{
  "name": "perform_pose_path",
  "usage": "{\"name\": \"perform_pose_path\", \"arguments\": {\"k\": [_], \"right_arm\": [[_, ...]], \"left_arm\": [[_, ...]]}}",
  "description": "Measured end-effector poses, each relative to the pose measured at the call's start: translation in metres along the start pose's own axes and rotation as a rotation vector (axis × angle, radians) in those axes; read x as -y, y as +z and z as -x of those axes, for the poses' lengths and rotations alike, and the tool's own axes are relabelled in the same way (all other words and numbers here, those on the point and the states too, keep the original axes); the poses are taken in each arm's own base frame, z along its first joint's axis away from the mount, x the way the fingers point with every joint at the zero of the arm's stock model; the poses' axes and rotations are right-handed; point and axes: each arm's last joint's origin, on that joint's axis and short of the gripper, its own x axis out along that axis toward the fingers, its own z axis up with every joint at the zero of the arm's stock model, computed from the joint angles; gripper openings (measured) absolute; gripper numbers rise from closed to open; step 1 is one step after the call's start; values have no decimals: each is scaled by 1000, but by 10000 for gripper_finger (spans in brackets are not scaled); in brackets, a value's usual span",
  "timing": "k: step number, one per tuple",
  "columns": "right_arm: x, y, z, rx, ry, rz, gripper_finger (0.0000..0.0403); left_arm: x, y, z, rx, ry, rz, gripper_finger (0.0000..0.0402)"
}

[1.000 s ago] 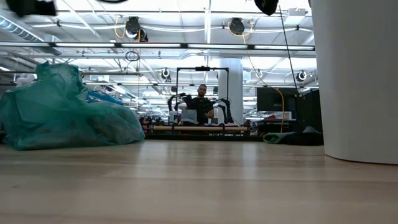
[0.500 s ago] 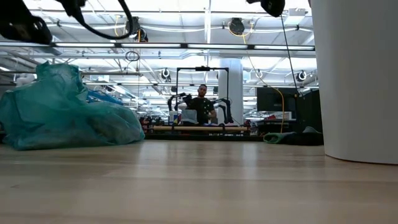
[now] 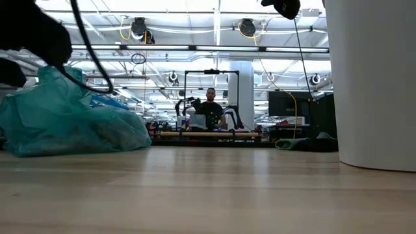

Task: Place trash/remove bag and relplace
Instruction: Insert the new blue trash bag into the trash bin

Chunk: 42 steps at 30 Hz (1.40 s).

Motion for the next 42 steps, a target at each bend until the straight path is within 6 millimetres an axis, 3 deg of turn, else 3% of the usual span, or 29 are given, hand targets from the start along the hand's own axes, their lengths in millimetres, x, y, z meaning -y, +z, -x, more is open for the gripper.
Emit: {"name": "perform_pose_path", "arguments": {"k": [4,6,14,19,22,28,33,39,42], "right_arm": [[0,0,0,0,0,-9,122],[0,0,0,1,0,-9,122],[1,1,0,13,-24,-18,122],[1,2,0,18,-24,-17,122],[1,2,0,21,-24,-15,122],[1,4,0,38,-24,-10,122],[0,4,0,40,-23,-7,122],[-1,4,4,52,-22,-9,122],[-2,4,11,77,-19,-9,122]], "left_arm": [[-2,-1,-2,-16,1,5,260],[-3,0,-2,-5,9,8,239],[0,3,-2,50,4,-5,17],[-1,4,-1,86,15,45,2],[7,10,11,144,-26,43,1],[22,26,61,411,-66,31,1],[26,29,127,728,-88,10,1],[28,-5,227,1203,-64,-40,0],[27,-21,259,1348,-5,-49,0]]}}
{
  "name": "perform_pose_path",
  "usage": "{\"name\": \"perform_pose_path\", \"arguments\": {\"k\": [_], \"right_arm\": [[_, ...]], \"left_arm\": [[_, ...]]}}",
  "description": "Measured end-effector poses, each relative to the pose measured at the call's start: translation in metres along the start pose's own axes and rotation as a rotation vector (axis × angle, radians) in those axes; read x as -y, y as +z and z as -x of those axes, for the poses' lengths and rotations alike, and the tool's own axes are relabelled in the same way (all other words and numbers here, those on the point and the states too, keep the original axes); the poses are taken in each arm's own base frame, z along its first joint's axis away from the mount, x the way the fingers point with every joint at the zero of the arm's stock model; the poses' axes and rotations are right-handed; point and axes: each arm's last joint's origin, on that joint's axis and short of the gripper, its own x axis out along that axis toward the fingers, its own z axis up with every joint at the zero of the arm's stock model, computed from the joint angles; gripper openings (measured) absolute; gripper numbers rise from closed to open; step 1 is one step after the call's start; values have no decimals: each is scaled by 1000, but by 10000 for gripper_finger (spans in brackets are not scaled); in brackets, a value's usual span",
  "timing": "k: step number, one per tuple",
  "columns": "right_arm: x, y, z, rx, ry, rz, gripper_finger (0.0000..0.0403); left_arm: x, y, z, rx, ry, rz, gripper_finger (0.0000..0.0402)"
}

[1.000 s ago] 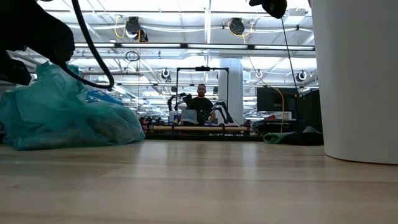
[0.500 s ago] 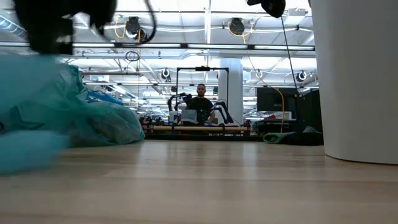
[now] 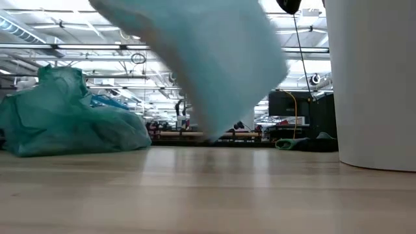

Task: Place trash/remove bag and relplace
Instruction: Insert the new blue trash bag into the trash bin

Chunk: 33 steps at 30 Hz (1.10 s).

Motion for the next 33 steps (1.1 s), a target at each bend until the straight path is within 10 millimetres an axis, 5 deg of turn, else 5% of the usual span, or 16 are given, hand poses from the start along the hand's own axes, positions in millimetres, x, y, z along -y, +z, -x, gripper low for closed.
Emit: {"name": "perform_pose_path", "arguments": {"k": [4,9,18,33], "right_arm": [[-1,0,8,22,-12,0,122],[-1,0,13,37,-44,-6,122],[-1,0,9,33,-45,-7,122],[-15,0,-47,-43,22,17,122]], "left_arm": [[-13,-9,4,-61,196,10,0],[-23,-46,-19,-337,486,-1,0],[-20,-79,-66,-503,631,-72,0],[-63,-40,-107,-339,719,-137,0]]}}
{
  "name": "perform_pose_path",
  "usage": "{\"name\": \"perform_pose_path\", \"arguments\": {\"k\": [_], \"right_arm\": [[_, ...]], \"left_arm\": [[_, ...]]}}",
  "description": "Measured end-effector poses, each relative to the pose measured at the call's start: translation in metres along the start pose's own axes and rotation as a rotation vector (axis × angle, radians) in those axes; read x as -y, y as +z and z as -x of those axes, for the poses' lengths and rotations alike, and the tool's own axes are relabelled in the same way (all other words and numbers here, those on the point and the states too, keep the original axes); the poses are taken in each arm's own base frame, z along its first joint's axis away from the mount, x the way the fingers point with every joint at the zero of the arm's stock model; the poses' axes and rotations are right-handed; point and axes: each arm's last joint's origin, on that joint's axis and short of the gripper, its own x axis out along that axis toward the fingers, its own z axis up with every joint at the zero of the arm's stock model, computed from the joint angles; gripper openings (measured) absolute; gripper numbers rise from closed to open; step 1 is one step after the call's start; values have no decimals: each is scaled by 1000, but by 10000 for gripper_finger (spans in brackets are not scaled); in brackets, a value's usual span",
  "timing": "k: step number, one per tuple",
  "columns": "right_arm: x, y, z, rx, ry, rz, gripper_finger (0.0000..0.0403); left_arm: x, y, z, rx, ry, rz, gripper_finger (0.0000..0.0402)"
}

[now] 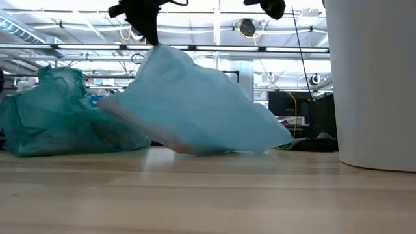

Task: Place trash/remove bag and relplace
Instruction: Insert the new blue trash bag into the trash bin

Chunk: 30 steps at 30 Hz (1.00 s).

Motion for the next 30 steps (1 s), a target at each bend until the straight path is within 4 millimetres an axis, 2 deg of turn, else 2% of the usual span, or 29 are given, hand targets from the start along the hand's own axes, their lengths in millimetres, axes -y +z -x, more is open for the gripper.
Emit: {"name": "perform_pose_path", "arguments": {"k": [9,14,19,23,30], "right_arm": [[12,-8,-51,-119,-33,-20,122],[18,-3,-72,-66,-33,-45,122],[18,7,-78,45,-15,-84,122],[17,7,-79,52,-60,-111,122],[22,5,-83,40,-115,-69,122]], "left_arm": [[-26,24,-27,-37,3,-106,0],[-36,29,-40,-103,-56,-177,0],[-35,23,-46,-169,-154,-246,0],[-33,21,-50,-170,-186,-289,0],[-33,29,-58,-147,-375,-230,0]]}}
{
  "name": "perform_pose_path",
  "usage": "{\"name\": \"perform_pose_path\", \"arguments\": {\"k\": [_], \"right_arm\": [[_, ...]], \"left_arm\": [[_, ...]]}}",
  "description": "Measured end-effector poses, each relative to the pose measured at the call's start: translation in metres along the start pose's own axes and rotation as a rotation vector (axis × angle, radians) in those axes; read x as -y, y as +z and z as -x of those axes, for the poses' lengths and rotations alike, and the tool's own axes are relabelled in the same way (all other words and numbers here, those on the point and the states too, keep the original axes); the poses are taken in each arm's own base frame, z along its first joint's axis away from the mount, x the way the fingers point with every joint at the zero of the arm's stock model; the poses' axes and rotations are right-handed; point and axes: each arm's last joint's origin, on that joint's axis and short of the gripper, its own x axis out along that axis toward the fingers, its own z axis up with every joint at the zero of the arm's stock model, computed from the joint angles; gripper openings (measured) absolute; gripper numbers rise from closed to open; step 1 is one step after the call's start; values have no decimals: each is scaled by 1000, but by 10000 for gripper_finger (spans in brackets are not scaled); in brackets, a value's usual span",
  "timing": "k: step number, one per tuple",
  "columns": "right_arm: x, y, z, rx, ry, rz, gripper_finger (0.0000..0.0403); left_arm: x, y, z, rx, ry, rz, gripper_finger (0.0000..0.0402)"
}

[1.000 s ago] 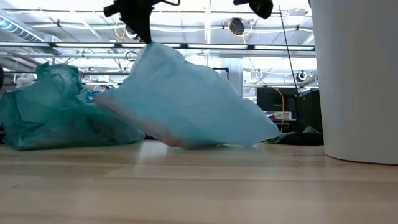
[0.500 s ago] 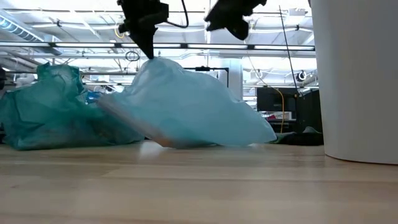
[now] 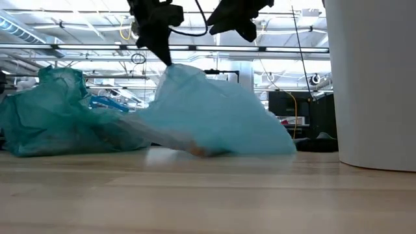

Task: Place trash/remove bag and relplace
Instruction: Insert the new blue trash bag into the trash bin

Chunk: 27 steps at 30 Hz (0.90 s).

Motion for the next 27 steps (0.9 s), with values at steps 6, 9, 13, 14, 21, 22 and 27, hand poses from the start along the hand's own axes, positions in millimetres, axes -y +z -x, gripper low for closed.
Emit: {"name": "perform_pose_path", "arguments": {"k": [6,9,13,14,21,22,27], "right_arm": [[13,-2,-10,-27,-34,38,122],[21,-6,-22,-57,-53,41,122],[31,-15,-41,-127,-60,28,122],[33,-17,-46,-140,-48,25,122],[37,-28,-72,-180,-4,22,122],[38,-30,-76,-187,-6,21,122],[48,-40,-96,-217,-24,-5,112]], "left_arm": [[-5,4,7,50,-83,27,0],[-6,3,12,65,-85,30,0],[-7,0,23,84,-124,33,0],[-7,-1,27,88,-137,40,0],[-7,-16,58,119,-163,59,5],[-7,-18,60,113,-163,62,10],[-2,-27,73,105,-183,69,41]]}}
